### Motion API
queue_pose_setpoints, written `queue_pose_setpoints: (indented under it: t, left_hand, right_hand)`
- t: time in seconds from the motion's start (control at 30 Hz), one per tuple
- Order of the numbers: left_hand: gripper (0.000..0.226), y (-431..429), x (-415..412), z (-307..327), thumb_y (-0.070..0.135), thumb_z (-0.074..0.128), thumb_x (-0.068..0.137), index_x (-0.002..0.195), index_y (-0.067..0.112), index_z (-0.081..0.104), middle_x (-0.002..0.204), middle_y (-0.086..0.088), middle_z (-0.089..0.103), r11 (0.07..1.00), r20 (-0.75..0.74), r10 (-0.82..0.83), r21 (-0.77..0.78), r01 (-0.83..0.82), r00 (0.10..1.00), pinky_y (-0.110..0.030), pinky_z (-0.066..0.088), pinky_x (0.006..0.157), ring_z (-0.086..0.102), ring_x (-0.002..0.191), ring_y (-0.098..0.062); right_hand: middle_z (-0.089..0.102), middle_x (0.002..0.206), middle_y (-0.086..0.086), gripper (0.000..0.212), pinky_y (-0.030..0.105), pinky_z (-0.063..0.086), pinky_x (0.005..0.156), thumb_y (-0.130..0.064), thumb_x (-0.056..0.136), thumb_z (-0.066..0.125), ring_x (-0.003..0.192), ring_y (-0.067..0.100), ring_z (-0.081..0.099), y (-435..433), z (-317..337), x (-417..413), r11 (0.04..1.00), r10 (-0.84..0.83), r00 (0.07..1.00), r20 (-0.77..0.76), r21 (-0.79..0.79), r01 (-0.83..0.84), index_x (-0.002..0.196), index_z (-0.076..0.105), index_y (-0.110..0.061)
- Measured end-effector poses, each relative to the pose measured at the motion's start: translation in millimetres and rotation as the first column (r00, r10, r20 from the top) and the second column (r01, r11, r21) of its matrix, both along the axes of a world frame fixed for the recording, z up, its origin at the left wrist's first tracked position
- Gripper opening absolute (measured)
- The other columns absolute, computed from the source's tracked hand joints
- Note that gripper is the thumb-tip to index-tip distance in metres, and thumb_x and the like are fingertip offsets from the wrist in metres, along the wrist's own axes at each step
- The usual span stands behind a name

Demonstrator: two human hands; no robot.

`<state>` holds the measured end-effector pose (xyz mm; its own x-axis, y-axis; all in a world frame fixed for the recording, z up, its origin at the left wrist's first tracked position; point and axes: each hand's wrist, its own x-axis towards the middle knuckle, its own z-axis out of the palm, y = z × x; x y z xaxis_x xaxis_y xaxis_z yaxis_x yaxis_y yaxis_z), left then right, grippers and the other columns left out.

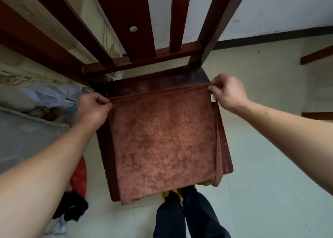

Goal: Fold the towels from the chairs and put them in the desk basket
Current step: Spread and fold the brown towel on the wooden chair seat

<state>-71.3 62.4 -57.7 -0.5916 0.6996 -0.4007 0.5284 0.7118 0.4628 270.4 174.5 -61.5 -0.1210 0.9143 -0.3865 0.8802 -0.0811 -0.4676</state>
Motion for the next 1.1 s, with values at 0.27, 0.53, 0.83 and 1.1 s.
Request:
queue_pose_setpoints:
  t: [0.27,0.53,0.83,1.1]
  left_hand:
    - [0.011,-5.7,-26.1,-12.1,0.013,0.067,0.087,0.088,0.002,0.064,0.082,-0.016,0.061,0.997,0.03,0.069,0.023,-0.07,0.997,-0.034,0.051,0.073,0.06,0.075,-0.029]
    - [0.033,2.8,-11.9,-16.9,0.028,0.066,0.087,0.113,0.009,0.061,0.116,-0.016,0.063,0.978,-0.112,0.183,-0.078,-0.192,0.977,-0.036,0.049,0.09,0.06,0.106,-0.032]
    - [0.016,-102.3,92.2,-0.7,0.023,0.065,0.084,0.1,0.021,0.062,0.081,-0.001,0.063,0.97,0.048,-0.19,-0.146,0.195,0.981,-0.031,0.047,0.064,0.061,0.078,-0.025]
    - [0.026,-163.0,113.1,-2.4,0.019,0.068,0.082,0.107,0.018,0.061,0.107,-0.007,0.057,0.977,-0.025,0.029,-0.213,-0.033,0.999,-0.035,0.048,0.076,0.059,0.097,-0.028]
  right_hand:
    - [0.065,0.085,0.003,0.008,0.034,0.05,0.069,-0.024,0.09,0.061,0.081,0.023,0.062,23.4,-1.1,-28.0,0.998,-0.039,0.994,-0.105,0.052,0.045,0.098,0.061,-0.023]
    - [0.061,0.118,0.003,0.034,0.039,0.049,0.084,-0.037,0.087,0.062,0.103,0.025,0.06,20.9,-9.4,-29.0,0.992,-0.119,0.981,0.155,0.056,0.112,0.118,0.056,-0.025]
    - [0.062,0.093,-0.002,0.037,0.036,0.046,0.074,-0.047,0.074,0.072,0.089,0.027,0.06,-112.1,14.6,12.5,0.968,-0.167,0.978,0.125,-0.166,0.186,0.095,0.048,-0.027]
    - [0.064,0.088,0.001,0.022,0.032,0.041,0.067,-0.028,0.077,0.064,0.084,0.027,0.059,-190.7,10.7,59.2,0.852,-0.19,0.917,0.351,-0.405,0.332,0.091,0.049,-0.021]
